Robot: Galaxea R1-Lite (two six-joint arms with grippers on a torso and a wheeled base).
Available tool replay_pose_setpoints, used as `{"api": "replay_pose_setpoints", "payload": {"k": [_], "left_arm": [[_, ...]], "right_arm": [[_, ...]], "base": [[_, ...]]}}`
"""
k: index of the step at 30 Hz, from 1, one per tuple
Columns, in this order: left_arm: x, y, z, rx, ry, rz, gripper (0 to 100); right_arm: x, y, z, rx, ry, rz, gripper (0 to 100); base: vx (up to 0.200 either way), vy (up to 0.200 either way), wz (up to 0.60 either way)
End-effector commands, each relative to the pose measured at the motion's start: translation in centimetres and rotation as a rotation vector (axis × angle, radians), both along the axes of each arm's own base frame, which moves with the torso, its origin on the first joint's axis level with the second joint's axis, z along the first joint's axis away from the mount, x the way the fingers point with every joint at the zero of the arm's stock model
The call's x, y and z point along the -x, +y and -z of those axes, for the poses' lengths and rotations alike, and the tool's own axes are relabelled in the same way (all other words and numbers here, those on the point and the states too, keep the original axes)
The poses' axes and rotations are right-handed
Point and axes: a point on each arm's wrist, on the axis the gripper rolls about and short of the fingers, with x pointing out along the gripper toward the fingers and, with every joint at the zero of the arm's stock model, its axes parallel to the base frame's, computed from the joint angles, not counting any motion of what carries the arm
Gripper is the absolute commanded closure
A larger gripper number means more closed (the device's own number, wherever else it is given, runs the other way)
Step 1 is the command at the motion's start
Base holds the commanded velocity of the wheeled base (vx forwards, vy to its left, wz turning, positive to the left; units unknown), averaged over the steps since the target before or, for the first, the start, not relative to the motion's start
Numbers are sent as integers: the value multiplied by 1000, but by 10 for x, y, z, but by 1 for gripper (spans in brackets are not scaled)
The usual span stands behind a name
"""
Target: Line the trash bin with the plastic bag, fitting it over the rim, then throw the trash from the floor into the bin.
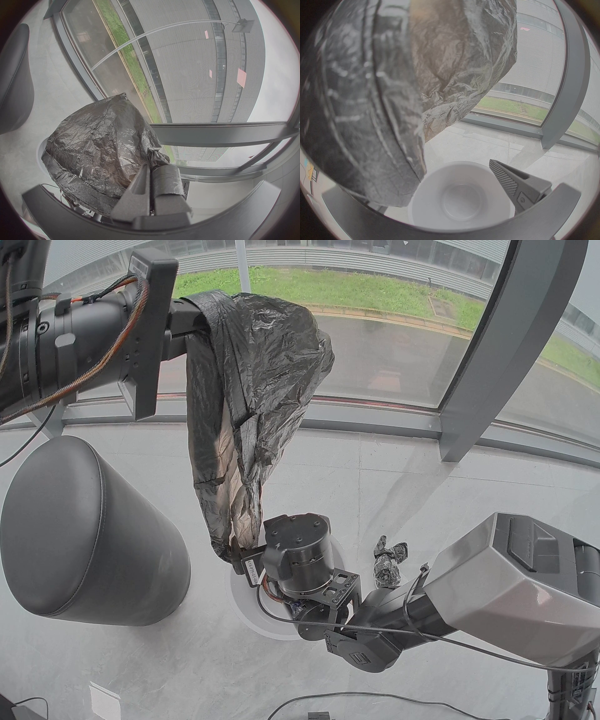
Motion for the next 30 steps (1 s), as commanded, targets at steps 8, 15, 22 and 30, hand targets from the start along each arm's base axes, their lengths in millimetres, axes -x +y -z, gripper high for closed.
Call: {"api": "replay_pose_setpoints", "payload": {"k": [8, 15, 22, 30], "left_arm": [[0, 0, 0, 3, 1, -1, 100], [8, 6, 3, 4, 2, 1, 100], [6, 12, 16, -21, 35, -5, 100], [-8, 22, 50, -93, 127, -75, 100]], "right_arm": [[6, -5, 4, 19, 18, -3, 100], [34, -32, 0, 34, 19, -26, 100], [78, -90, -9, 94, 104, -155, 100], [100, -141, -15, 32, 221, -260, 100]], "base": [[0, 0, 0], [0, 0, 0], [0, 0, 0], [0, 0, 0]]}}
